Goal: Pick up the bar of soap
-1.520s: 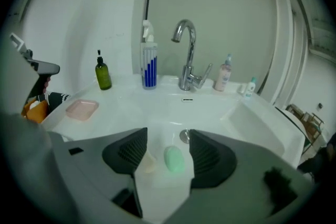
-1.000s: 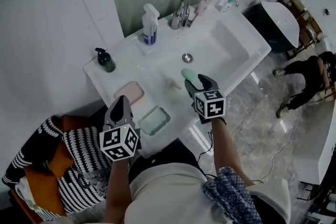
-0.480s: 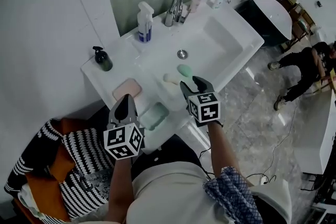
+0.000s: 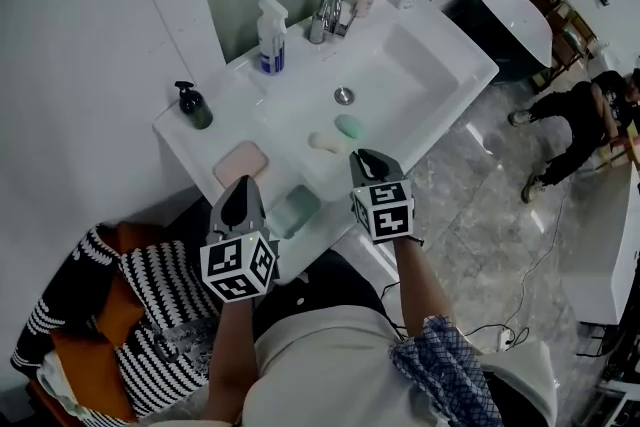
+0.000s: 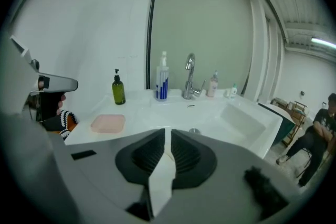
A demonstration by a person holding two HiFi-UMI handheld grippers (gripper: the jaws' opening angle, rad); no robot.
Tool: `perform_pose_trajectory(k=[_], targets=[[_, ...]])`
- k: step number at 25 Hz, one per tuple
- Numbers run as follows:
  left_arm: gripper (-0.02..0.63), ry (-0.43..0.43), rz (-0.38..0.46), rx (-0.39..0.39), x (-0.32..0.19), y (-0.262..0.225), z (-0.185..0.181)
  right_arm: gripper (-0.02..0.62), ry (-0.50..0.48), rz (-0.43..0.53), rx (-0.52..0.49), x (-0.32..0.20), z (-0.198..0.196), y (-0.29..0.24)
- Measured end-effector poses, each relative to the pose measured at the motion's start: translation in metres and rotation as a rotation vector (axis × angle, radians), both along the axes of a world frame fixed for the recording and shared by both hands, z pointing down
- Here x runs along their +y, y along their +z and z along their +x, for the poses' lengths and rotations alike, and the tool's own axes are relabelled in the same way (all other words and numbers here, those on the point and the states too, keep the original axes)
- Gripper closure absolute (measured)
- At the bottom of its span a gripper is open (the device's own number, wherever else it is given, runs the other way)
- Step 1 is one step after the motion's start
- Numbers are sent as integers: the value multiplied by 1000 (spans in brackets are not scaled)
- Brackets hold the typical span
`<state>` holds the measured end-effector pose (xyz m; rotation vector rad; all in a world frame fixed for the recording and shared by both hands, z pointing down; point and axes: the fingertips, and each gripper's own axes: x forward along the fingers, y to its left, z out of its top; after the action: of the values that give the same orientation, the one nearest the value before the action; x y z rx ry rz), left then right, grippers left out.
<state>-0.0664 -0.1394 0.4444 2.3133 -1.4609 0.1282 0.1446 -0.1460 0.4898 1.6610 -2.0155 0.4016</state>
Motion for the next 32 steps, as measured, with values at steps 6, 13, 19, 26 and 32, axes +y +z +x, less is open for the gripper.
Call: perform_pose_trajectory(k=[6, 13, 19, 26, 32], targets=[[597, 8, 0, 0, 10, -1, 1, 578, -1, 39, -38, 6, -5, -13], [598, 57, 6, -19, 26, -1, 8, 580, -30, 52, -50, 18, -22, -21], [597, 61, 3, -12, 35, -1, 4, 581, -22, 48, -27, 28, -23, -24], [597, 64, -3, -9, 42, 5, 2, 581, -16, 30, -34, 38, -27, -18], [597, 59, -22, -11, 46, 14, -2, 580, -5, 19, -49, 45, -28, -11]])
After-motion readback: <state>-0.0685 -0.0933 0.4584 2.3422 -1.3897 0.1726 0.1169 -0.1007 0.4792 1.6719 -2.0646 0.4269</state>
